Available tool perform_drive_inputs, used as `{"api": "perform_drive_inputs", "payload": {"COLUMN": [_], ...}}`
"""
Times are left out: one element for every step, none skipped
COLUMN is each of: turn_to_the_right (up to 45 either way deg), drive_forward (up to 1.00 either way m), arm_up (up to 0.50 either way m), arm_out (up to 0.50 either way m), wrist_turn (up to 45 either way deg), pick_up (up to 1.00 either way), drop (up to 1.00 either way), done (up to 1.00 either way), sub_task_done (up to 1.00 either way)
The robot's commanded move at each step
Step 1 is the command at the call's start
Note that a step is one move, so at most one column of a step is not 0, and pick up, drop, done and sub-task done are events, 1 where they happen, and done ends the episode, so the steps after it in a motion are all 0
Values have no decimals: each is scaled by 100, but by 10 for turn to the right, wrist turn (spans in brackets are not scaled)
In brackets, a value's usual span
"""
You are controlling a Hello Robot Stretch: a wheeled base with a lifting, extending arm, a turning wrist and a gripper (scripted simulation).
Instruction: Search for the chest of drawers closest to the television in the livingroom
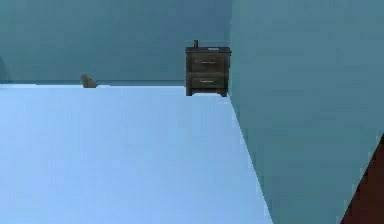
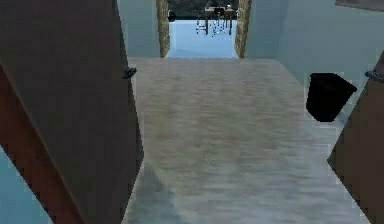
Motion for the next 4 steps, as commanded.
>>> {"api": "perform_drive_inputs", "payload": {"turn_to_the_right": [0,30,0,0], "drive_forward": [100,0,100,100], "arm_up": [0,0,0,0], "arm_out": [0,0,0,0], "wrist_turn": [0,0,0,0], "pick_up": [0,0,0,0], "drop": [0,0,0,0], "done": [0,0,0,0], "sub_task_done": [0,0,0,0]}}
